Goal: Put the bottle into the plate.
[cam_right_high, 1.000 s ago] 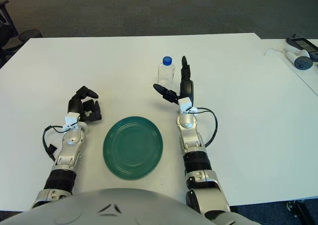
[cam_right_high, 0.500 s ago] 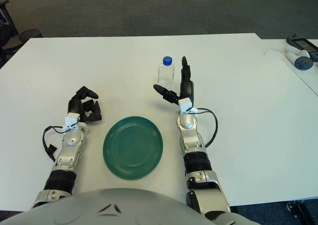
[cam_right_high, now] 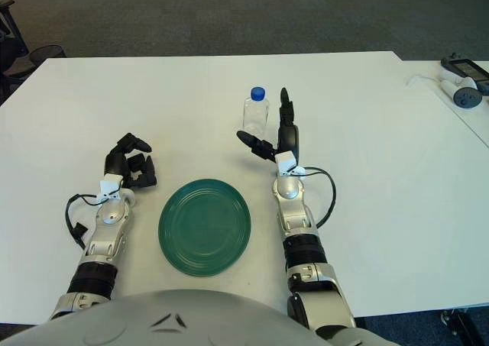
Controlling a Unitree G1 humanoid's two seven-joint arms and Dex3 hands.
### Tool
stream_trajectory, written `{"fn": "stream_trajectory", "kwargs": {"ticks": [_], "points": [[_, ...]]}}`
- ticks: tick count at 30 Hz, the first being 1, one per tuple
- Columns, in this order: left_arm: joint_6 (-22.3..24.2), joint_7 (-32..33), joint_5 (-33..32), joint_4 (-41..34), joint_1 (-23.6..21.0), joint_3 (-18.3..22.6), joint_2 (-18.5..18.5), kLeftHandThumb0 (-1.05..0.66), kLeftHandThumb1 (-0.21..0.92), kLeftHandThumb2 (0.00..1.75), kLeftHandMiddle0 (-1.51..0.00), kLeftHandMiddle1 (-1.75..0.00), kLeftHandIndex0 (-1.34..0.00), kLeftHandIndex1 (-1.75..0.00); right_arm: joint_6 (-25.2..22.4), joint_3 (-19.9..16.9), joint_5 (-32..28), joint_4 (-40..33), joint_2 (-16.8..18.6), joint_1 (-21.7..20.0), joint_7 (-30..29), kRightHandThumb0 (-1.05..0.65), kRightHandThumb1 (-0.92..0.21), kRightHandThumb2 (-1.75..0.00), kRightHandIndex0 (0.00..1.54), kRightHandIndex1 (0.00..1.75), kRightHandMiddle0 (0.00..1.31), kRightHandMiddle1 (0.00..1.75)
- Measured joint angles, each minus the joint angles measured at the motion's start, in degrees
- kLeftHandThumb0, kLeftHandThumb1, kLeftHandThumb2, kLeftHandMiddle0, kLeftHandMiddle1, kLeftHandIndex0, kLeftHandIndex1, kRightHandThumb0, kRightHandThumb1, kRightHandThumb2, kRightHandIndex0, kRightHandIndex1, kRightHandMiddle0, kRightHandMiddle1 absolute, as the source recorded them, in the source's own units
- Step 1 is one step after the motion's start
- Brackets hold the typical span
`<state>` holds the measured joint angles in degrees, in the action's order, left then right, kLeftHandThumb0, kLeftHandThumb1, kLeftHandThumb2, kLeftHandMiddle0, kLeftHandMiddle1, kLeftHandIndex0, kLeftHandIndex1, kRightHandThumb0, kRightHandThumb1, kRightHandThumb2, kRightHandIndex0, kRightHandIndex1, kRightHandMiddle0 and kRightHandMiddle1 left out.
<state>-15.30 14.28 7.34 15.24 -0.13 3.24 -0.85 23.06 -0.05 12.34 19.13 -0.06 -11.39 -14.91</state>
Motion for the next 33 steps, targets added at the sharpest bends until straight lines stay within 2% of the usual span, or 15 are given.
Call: {"fn": "stream_trajectory", "kwargs": {"ticks": [33], "points": [[1.1, -0.3, -0.1, -1.2, 0.6, -0.2, 0.1, -0.57, 0.08, 1.60, -1.32, -1.75, -0.81, -1.75, 0.0, 0.1, 0.0, -0.8, 0.0, 0.8, 0.0, -1.02, -0.74, -0.17, 0.00, 0.00, 0.00, 0.00]]}}
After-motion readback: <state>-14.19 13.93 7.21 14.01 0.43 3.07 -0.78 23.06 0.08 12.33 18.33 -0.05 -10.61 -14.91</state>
